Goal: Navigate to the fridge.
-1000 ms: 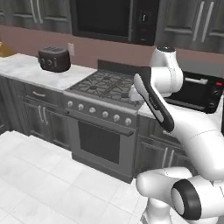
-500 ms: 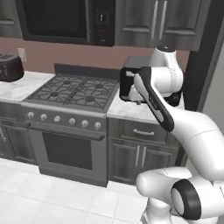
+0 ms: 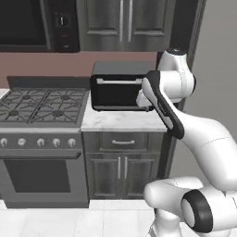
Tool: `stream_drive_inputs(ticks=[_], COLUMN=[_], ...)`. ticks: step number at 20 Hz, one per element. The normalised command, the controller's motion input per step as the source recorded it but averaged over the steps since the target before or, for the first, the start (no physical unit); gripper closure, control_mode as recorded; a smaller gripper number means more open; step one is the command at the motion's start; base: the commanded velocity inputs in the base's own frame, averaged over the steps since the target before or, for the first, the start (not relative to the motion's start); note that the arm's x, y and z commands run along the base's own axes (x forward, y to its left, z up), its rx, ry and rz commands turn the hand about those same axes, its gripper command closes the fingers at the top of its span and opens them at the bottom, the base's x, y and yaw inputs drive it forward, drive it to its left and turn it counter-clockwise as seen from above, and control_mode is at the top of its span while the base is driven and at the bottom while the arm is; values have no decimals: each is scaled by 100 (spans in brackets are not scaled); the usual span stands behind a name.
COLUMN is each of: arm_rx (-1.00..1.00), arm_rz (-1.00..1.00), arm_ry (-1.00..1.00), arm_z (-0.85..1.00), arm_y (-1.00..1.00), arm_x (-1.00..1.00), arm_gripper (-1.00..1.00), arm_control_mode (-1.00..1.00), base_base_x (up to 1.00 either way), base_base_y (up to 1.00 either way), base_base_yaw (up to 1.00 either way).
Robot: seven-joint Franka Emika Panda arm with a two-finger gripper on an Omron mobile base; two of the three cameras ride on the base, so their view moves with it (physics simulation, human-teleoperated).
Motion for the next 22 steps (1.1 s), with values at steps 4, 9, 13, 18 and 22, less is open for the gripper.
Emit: stream_drive_inputs(ticks=[4, 9, 13, 18, 22], arm_rx=[0, 0, 0, 0, 0], arm_rz=[0, 0, 0, 0, 0], arm_ry=[0, 0, 0, 0, 0], arm_z=[0, 0, 0, 0, 0], arm_y=[0, 0, 0, 0, 0], arm_x=[0, 0, 0, 0, 0], arm_gripper=[-100, -100, -100, -100, -100], arm_control_mode=[100, 100, 100, 100, 100], base_base_x=[-6, -8, -10, 0, 2], base_base_y=[-19, -15, -1, -2, -60], base_base_yaw=[-43, -42, -28, 0, 0])
